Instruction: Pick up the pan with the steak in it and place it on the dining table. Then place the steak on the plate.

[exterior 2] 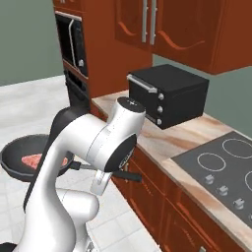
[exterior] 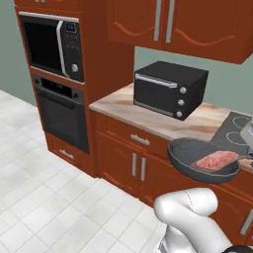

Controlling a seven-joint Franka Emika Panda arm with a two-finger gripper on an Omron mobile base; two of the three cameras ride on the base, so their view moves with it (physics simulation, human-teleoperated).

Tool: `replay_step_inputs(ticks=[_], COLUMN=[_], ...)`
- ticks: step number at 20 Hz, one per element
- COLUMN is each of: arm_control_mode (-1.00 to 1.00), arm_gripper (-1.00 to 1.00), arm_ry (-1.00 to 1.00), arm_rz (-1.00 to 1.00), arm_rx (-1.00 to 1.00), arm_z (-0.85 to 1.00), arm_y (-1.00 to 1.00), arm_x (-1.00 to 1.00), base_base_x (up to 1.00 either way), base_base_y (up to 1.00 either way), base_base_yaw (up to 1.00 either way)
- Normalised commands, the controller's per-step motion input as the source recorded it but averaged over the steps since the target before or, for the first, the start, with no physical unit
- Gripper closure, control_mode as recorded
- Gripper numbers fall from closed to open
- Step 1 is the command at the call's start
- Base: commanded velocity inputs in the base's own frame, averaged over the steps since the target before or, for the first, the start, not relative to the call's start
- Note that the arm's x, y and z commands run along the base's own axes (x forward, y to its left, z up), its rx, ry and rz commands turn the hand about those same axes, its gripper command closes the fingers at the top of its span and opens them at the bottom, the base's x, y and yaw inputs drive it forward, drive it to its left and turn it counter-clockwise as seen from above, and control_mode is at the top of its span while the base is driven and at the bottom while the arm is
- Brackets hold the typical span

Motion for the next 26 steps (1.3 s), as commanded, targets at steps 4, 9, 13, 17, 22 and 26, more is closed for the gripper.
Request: replay_step_inputs(ticks=[4,9,13,17,22,26], arm_control_mode=[1.0,1.0,1.0,1.0,1.0,1.0], arm_gripper=[1.0,1.0,1.0,1.0,1.0,1.0], arm_ry=[0.0,0.0,0.0,0.0,0.0,0.0], arm_rz=[0.0,0.0,0.0,0.0,0.0,0.0], arm_rx=[0.0,0.0,0.0,0.0,0.0,0.0], arm_z=[0.0,0.0,0.0,0.0,0.0,0.0], arm_y=[0.0,0.0,0.0,0.0,0.0,0.0], arm_x=[0.0,0.0,0.0,0.0,0.0,0.0], base_base_x=[-0.09,-0.11,-0.12,-0.13,-0.28,-0.07], base_base_y=[0.0,0.0,0.0,0.0,0.08,0.0], base_base_yaw=[0.5,0.5,0.5,0.5,0.36,0.07])
